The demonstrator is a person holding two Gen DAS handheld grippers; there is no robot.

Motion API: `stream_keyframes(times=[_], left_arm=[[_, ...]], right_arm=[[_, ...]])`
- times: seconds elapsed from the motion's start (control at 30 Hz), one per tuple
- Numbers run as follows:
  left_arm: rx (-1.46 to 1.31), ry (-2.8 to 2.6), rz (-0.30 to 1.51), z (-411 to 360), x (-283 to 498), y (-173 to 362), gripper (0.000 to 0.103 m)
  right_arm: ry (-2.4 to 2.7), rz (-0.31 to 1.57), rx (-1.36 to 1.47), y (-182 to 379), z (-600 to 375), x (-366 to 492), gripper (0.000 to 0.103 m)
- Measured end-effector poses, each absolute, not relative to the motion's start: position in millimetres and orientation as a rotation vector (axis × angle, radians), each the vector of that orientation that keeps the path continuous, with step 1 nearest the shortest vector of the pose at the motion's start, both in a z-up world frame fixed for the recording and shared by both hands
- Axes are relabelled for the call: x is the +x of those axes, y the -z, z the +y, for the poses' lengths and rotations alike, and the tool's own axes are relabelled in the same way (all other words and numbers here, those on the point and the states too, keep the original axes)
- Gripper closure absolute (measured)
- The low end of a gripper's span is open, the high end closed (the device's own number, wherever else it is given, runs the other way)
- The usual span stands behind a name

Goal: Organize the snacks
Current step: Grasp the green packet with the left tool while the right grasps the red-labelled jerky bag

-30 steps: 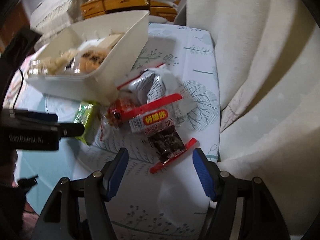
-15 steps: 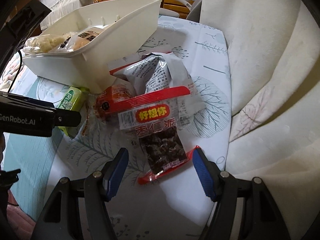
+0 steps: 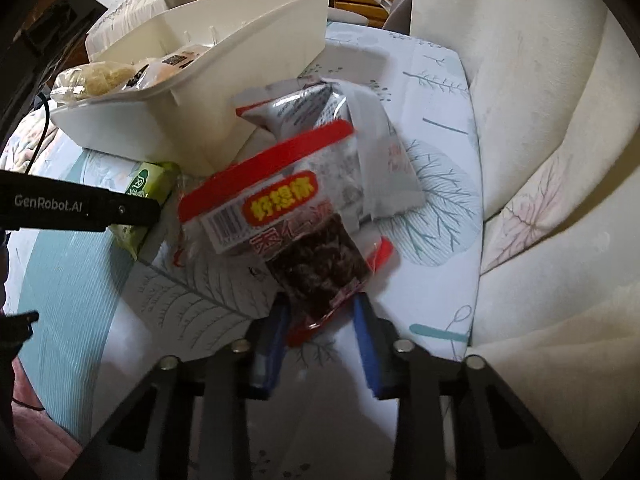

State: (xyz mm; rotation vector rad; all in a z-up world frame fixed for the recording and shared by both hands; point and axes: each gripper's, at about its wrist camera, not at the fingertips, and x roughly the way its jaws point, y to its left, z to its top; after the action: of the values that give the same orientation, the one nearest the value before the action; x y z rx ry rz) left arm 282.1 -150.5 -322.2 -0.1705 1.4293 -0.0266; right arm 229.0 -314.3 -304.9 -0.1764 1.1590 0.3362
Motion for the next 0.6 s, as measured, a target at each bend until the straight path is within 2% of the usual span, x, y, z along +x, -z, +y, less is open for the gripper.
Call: stream_keyframes(times=[0.3, 0.6], left_arm=[[-0.199, 0.050, 1.457, -131, 272, 330, 0.066], [-0.210, 0.065, 1.453, -107, 258, 323, 0.066]], right_arm=[[-0.324, 1.177, -0.121, 303, -316, 225, 0.085], [-0.317, 1.194, 0.019, 294, -319, 217, 0.092]])
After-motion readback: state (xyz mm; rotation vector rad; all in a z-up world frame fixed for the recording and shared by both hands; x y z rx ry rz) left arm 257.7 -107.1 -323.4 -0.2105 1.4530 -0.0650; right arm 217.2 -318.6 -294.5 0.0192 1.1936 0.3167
